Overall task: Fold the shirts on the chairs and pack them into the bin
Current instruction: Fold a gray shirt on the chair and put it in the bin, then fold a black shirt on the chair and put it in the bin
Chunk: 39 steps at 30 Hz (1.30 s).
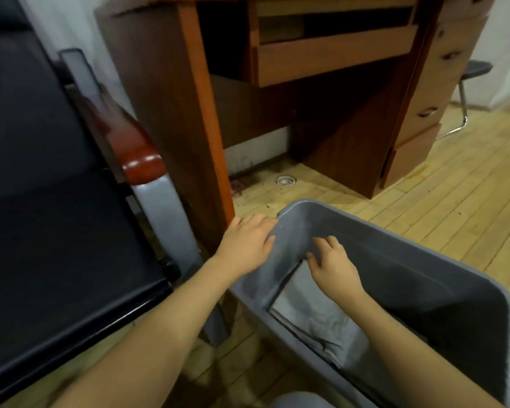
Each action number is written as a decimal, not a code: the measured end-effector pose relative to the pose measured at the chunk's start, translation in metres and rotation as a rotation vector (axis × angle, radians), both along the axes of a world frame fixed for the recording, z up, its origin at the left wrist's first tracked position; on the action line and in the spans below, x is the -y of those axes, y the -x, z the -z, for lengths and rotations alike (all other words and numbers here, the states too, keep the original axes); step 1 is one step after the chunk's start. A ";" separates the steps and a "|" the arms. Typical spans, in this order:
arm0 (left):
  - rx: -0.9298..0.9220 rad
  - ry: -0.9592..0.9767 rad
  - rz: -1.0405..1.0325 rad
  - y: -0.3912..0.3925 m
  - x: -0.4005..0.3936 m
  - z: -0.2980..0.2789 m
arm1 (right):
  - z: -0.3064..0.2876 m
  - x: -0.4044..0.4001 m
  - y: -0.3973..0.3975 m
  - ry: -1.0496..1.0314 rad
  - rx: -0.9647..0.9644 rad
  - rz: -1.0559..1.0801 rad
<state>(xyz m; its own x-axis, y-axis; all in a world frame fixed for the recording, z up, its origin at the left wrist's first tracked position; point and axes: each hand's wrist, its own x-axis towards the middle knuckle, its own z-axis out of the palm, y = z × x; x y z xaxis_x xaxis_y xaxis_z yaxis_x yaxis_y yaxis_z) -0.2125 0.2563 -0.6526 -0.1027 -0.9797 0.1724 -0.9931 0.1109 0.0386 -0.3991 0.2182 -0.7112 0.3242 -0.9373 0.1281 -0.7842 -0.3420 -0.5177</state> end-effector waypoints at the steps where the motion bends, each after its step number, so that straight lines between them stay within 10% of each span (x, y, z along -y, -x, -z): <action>1: -0.004 0.033 -0.014 -0.006 -0.011 -0.012 | -0.013 -0.006 -0.005 0.042 0.005 -0.026; 18: 0.031 0.318 -0.497 -0.174 -0.274 -0.135 | -0.156 -0.160 -0.222 0.370 0.211 -0.534; 39: -0.043 0.348 -1.246 -0.395 -0.610 -0.074 | -0.147 -0.464 -0.566 0.298 0.208 -1.201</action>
